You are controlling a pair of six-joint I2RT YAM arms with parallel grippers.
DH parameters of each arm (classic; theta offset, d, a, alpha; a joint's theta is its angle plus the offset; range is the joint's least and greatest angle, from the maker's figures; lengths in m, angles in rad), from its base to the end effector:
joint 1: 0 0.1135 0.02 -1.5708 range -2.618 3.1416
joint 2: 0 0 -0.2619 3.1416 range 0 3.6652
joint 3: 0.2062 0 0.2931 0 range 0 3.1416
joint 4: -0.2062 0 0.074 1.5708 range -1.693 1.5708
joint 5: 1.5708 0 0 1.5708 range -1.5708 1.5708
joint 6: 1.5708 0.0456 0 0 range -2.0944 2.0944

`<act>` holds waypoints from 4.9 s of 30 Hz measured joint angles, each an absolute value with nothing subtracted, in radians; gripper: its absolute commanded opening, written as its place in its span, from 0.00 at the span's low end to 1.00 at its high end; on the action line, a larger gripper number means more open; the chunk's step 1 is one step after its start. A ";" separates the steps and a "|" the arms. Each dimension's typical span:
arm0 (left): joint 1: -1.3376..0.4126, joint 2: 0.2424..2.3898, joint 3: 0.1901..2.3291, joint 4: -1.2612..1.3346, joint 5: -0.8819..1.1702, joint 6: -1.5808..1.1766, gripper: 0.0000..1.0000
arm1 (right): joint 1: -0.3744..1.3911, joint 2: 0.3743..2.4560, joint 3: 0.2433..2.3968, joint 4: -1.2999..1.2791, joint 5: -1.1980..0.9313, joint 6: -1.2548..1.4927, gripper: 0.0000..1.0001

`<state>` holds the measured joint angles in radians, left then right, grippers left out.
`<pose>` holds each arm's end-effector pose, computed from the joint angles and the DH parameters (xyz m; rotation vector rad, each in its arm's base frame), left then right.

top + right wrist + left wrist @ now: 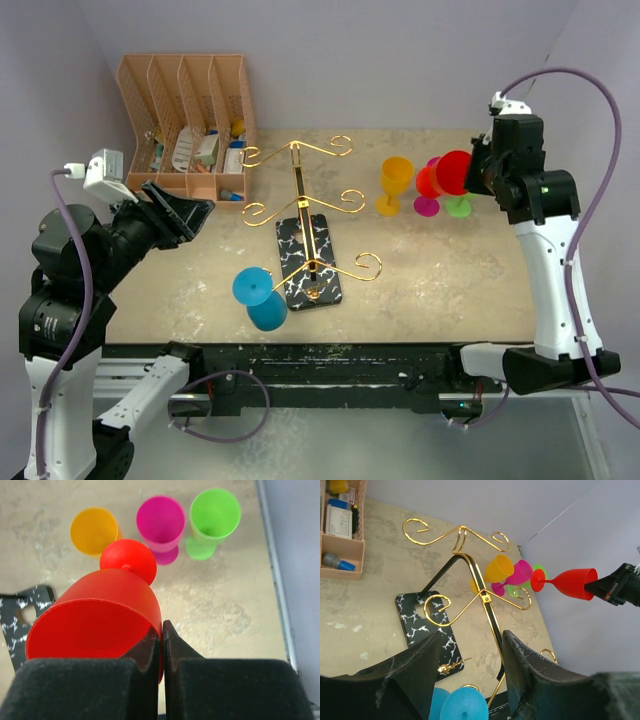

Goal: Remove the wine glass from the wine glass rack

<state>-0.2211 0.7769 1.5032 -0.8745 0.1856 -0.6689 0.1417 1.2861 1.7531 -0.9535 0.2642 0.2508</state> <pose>0.1205 -0.0357 0.5150 -0.2561 1.7677 -0.8101 0.2788 0.0277 0.4924 0.2733 2.0207 -0.0262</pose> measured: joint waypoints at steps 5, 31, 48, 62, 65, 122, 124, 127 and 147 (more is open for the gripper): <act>-0.221 0.786 1.504 -0.920 0.152 -0.631 0.55 | 0.141 1.286 1.657 -0.968 0.184 0.250 0.00; -0.221 0.694 1.500 -1.056 0.096 -0.581 0.57 | 0.141 1.498 1.330 -0.713 0.106 0.316 0.01; -0.221 0.640 1.432 -1.145 0.074 -0.581 0.57 | 0.141 1.475 1.521 -0.714 0.082 0.308 0.27; -0.221 0.635 1.321 -1.115 0.073 -0.608 0.57 | 0.528 1.124 1.622 -0.623 -0.318 0.516 0.32; -0.221 0.631 1.320 -1.114 0.070 -0.617 0.57 | 0.696 1.165 1.623 -0.588 -0.338 0.562 0.32; -0.221 0.591 1.406 -1.193 -0.034 -0.635 0.57 | 1.111 1.502 1.614 -0.514 -0.210 0.642 0.20; -0.221 0.591 1.406 -1.193 -0.033 -0.635 0.57 | 1.113 1.492 1.616 -0.518 -0.208 0.648 0.21; -0.221 0.591 1.406 -1.193 -0.032 -0.635 0.57 | 1.113 1.489 1.618 -0.517 -0.208 0.648 0.24; -0.221 0.577 1.389 -1.192 0.010 -0.637 0.57 | 1.113 1.551 1.652 -0.573 -0.178 0.645 0.44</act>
